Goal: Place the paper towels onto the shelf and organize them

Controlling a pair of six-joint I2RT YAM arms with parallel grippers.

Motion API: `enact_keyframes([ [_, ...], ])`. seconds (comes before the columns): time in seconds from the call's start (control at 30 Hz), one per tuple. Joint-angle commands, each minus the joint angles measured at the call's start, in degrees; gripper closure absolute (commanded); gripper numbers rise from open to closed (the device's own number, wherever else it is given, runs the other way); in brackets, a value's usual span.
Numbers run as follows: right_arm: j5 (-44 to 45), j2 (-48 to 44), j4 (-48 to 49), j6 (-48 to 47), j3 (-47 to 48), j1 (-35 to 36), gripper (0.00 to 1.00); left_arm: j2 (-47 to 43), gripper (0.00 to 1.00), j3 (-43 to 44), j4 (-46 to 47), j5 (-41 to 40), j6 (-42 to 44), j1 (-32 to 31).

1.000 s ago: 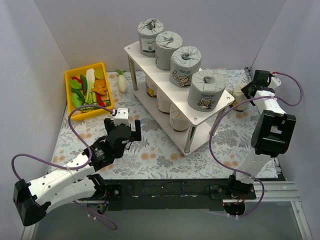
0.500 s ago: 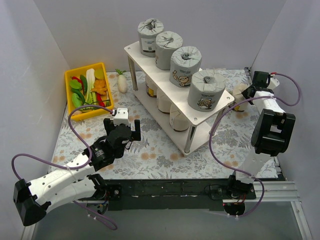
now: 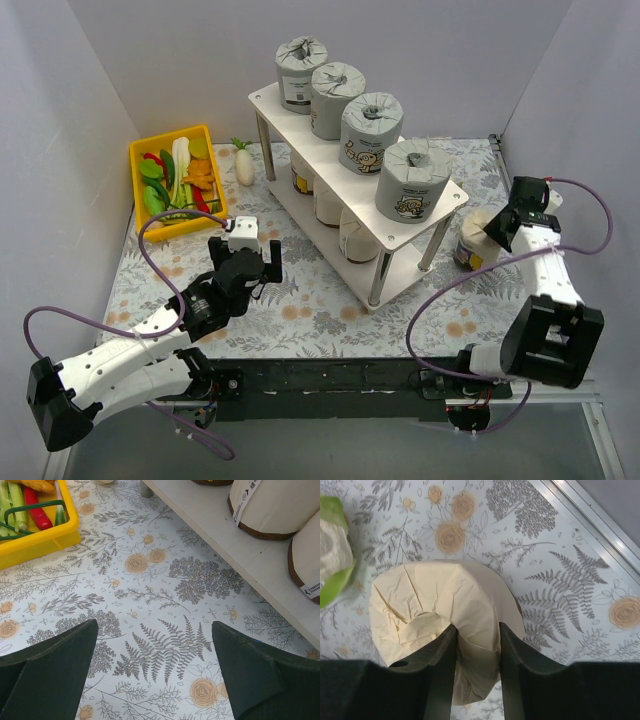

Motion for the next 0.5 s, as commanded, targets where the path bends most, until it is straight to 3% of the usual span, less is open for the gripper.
enact_keyframes([
  [0.0, -3.06, -12.65, -6.72, -3.03, -4.66, 0.19, 0.69, -0.46, 0.02, 0.32, -0.94, 1.12, -0.47, 0.24],
  [0.23, -3.94, -25.87, -15.95, -5.50, -8.09, 0.27, 0.68, -1.25, 0.02, 0.50, -0.94, 3.84, -0.91, 0.16],
  [0.47, -22.65, -31.15, -20.62, -9.71, -9.94, 0.27, 0.67, -1.95, 0.02, 0.41, -1.29, 4.11, -1.35, 0.16],
])
